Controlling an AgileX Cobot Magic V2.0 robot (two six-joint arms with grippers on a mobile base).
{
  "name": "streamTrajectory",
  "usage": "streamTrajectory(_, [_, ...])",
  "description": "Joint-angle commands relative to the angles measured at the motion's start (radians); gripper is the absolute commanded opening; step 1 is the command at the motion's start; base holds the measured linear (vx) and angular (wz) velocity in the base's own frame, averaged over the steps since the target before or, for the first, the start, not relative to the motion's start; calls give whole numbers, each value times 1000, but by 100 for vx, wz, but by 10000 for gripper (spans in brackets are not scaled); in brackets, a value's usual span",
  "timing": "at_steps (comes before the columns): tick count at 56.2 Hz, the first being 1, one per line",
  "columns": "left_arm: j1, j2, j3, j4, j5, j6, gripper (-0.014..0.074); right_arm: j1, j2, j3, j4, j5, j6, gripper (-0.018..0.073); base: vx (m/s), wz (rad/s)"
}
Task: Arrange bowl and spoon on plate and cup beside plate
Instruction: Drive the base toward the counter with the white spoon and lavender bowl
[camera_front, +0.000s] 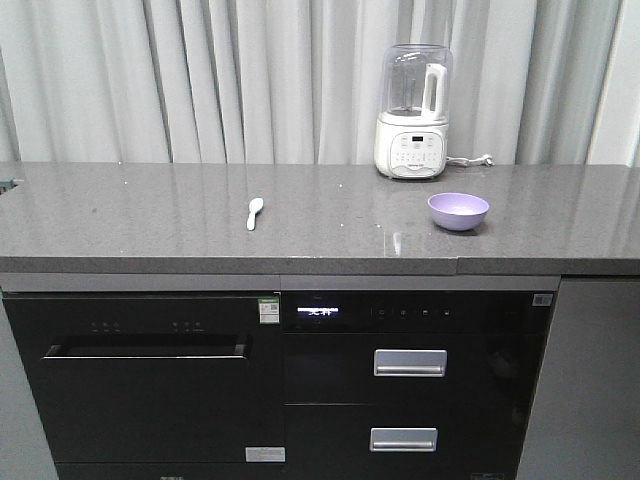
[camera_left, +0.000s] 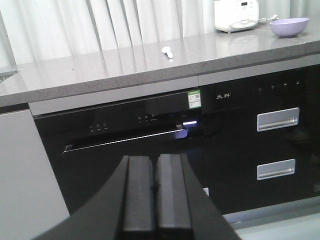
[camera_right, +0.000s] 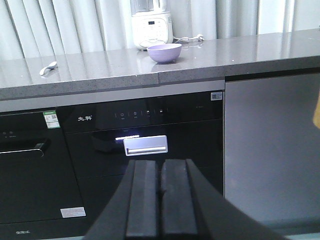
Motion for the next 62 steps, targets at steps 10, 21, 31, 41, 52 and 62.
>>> streamTrajectory(10, [2,-17,-25,-1,-80,0,-3,-3,-5,3,-12,-86,-5,-8,0,0])
streamTrajectory(21, [2,-17,-25,-1,-80,0,-3,-3,-5,3,-12,-86,-5,-8,0,0])
streamTrajectory(31, [2,-17,-25,-1,-80,0,-3,-3,-5,3,-12,-86,-5,-8,0,0])
streamTrajectory(41, [2,-17,-25,-1,-80,0,-3,-3,-5,3,-12,-86,-5,-8,0,0])
streamTrajectory(52, [2,-17,-25,-1,-80,0,-3,-3,-5,3,-12,-86,-5,-8,2,-2])
streamTrajectory(62, [2,-17,-25,-1,-80,0,-3,-3,-5,3,-12,-86,-5,-8,8,-1])
